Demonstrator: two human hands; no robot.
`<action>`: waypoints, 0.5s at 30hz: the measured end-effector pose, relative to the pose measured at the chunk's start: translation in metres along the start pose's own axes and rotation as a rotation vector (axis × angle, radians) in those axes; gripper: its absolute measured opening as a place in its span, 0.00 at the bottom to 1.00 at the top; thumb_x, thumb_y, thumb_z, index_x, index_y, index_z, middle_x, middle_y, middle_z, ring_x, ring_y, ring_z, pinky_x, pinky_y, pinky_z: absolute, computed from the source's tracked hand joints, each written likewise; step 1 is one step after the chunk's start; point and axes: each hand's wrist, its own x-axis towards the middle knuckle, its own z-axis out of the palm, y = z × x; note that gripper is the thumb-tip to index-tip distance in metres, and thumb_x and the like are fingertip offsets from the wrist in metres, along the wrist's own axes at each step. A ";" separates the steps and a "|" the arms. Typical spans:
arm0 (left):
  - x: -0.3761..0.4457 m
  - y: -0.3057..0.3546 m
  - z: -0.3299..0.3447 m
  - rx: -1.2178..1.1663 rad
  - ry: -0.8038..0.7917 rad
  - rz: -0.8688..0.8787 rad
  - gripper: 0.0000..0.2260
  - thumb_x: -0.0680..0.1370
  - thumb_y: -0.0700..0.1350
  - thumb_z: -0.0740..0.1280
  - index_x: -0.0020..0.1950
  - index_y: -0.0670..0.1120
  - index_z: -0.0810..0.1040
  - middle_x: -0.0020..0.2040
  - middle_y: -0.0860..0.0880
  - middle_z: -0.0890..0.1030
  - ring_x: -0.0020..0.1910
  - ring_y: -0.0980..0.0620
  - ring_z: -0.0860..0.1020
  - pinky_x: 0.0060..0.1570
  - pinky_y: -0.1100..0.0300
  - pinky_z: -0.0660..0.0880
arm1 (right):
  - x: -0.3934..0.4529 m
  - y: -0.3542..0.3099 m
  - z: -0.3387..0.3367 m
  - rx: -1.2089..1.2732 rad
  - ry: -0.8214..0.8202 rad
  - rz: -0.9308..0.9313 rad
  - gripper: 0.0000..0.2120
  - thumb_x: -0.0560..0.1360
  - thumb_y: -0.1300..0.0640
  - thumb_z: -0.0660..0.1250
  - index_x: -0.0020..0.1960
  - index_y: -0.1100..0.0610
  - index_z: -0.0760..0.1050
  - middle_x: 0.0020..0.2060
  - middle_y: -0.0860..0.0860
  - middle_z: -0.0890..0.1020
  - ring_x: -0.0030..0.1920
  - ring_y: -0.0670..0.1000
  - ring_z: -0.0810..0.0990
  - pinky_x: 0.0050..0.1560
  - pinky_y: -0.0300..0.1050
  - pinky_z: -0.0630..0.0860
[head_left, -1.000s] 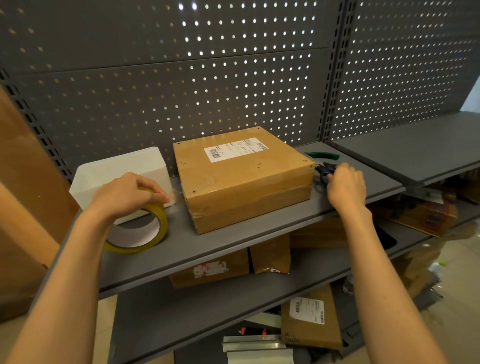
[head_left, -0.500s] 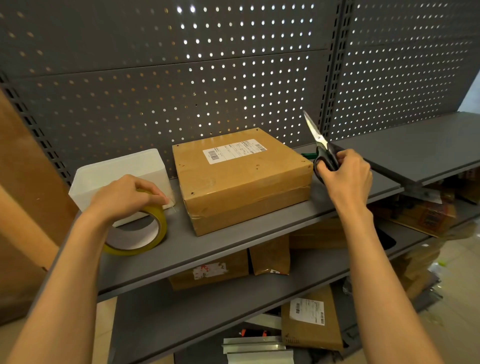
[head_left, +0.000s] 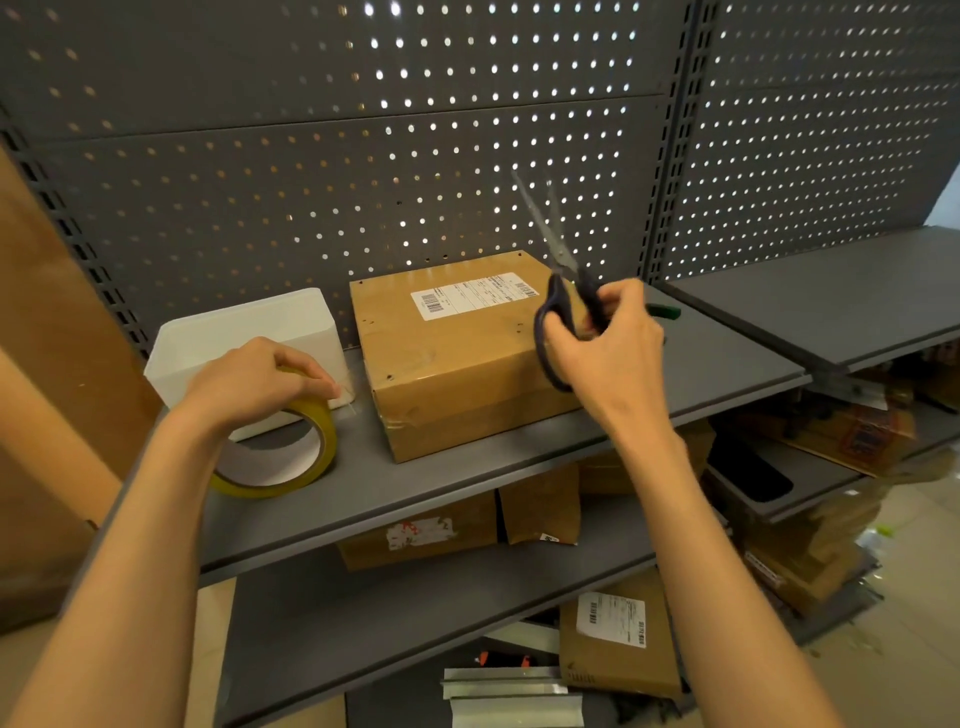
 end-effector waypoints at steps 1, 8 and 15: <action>0.000 0.000 0.000 -0.003 -0.004 0.000 0.04 0.72 0.51 0.71 0.39 0.52 0.83 0.44 0.52 0.82 0.50 0.50 0.75 0.51 0.52 0.72 | -0.009 -0.007 0.004 0.038 -0.065 0.020 0.22 0.65 0.41 0.69 0.50 0.54 0.68 0.41 0.47 0.77 0.43 0.48 0.77 0.40 0.40 0.77; -0.003 -0.003 -0.004 -0.044 -0.017 0.020 0.04 0.71 0.51 0.72 0.39 0.53 0.84 0.45 0.52 0.83 0.51 0.50 0.76 0.57 0.47 0.73 | -0.068 -0.034 0.037 0.082 -0.416 0.028 0.18 0.69 0.43 0.71 0.48 0.53 0.68 0.39 0.45 0.77 0.40 0.43 0.77 0.35 0.34 0.72; -0.007 -0.004 -0.004 -0.047 0.014 0.032 0.06 0.71 0.52 0.72 0.41 0.51 0.85 0.44 0.51 0.83 0.49 0.51 0.76 0.54 0.51 0.74 | -0.091 -0.032 0.055 0.101 -0.557 0.099 0.18 0.68 0.42 0.71 0.44 0.53 0.68 0.35 0.47 0.78 0.36 0.46 0.78 0.35 0.42 0.75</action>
